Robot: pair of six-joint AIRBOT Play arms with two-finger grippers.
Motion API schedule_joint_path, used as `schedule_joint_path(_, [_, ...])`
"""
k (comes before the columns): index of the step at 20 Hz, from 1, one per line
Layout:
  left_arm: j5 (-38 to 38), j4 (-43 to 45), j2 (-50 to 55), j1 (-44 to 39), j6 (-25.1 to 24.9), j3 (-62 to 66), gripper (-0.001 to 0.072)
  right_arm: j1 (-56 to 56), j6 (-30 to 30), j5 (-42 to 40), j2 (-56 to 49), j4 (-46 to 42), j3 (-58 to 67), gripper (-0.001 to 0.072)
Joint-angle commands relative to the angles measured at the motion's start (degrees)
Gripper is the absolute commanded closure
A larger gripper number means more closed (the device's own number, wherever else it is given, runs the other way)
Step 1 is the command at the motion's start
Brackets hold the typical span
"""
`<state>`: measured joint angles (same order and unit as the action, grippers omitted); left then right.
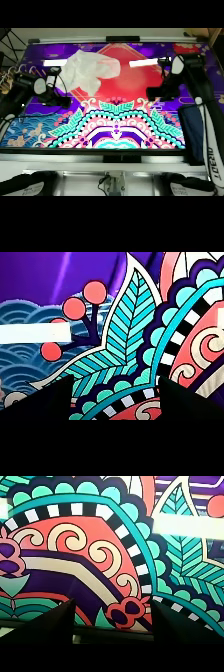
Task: Fold the shirts.
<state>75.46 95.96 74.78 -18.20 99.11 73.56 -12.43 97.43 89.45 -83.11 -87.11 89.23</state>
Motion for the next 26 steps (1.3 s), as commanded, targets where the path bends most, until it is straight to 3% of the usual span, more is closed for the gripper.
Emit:
schedule_joint_path(1, [0.0, 0.0, 0.0, 0.1, 0.0, 0.0, 0.0104, 0.0, 0.0, 0.0, 0.0, 0.0, 0.0, 0.0124])
schedule_joint_path(19, [0.0, 0.0, 0.0, 0.2, 0.0, 0.0, 0.0103, 0.0, 0.0, -0.1, 0.0, 0.2, 0.0, 0.0124])
schedule_joint_path(22, [-2.1, -4.7, 0.0, 0.2, 4.2, 0.0, 0.0103, 0.0, 0.0, -1.5, 0.0, -0.2, 0.0, 0.0124])
schedule_joint_path(26, [-4.0, -11.5, 0.4, 0.2, 4.3, 0.0, 0.0104, 0.0, -6.3, -4.9, 0.0, -2.1, 0.0, 0.0124])
